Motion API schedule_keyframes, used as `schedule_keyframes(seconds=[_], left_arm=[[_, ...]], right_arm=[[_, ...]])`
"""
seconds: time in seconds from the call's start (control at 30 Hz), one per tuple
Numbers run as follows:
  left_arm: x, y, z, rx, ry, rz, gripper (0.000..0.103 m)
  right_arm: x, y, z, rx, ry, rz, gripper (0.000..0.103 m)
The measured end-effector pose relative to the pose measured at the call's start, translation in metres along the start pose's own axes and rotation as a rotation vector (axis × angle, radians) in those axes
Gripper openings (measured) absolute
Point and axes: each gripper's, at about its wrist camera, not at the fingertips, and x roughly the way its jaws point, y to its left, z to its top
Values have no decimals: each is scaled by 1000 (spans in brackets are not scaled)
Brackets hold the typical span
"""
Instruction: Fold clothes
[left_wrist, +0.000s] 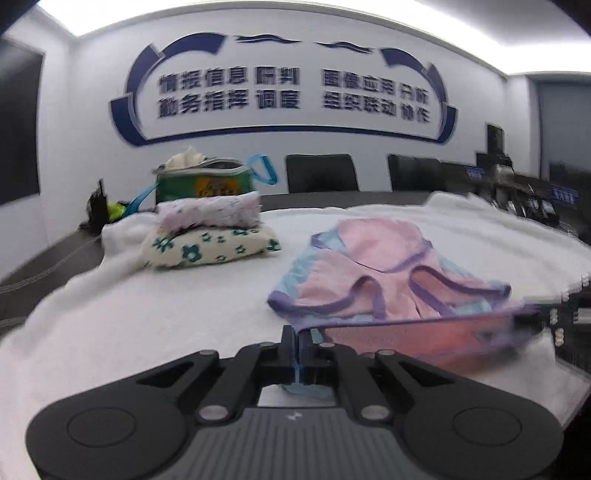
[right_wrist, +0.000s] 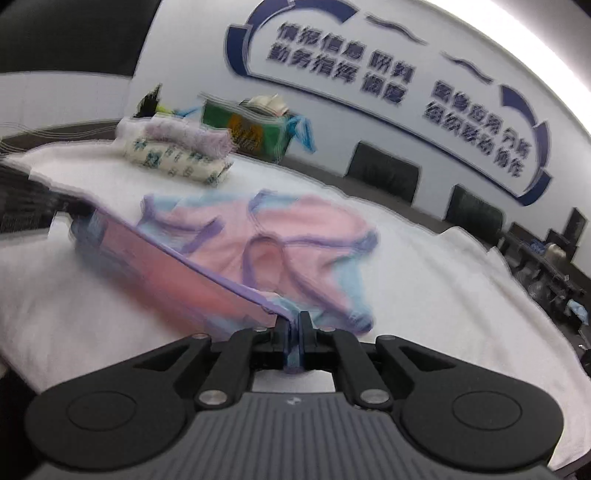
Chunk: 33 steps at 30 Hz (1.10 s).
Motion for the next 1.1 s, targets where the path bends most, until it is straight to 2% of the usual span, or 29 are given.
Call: schedule_keyframes(seconds=[0.2, 0.27, 0.33, 0.4, 0.5, 0.63, 0.7, 0.77, 0.8, 0.83, 0.93, 1.03, 1.1], left_arm=[[2, -15, -4, 99, -3, 48, 1], [-2, -17, 4, 113, -19, 30, 1], [-6, -15, 29, 125, -86, 8, 1], [-16, -9, 74, 113, -177, -17, 1], [-48, 2, 148, 84, -309, -87, 1], [-110, 20, 231, 0, -459, -205, 1], [-145, 20, 258, -47, -566, -250, 1], [-167, 13, 274, -47, -654, -276, 1], [-168, 11, 282, -42, -661, -274, 1], [-166, 8, 291, -36, -660, -269, 1], [-128, -4, 313, 4, -568, -233, 1], [-65, -27, 321, 68, -469, -130, 1], [-7, -39, 322, 115, -399, -56, 1]], right_arm=[[-6, 14, -9, -71, 10, -25, 5], [-8, 4, -8, -6, 7, -5, 4], [-11, -10, 1, 34, -20, 0, 2], [-16, -23, 16, 44, -64, -6, 2], [-53, -47, 69, -15, -265, -63, 2], [-137, -84, 139, -38, -562, -130, 2], [-179, -99, 161, -38, -685, -138, 2], [-202, -112, 178, -46, -761, -174, 2], [-210, -118, 187, -49, -790, -189, 2], [-192, -123, 193, -43, -758, -188, 2], [-139, -137, 211, -24, -663, -184, 2], [-85, -152, 229, -6, -568, -180, 2], [-50, -162, 241, 7, -504, -177, 2]])
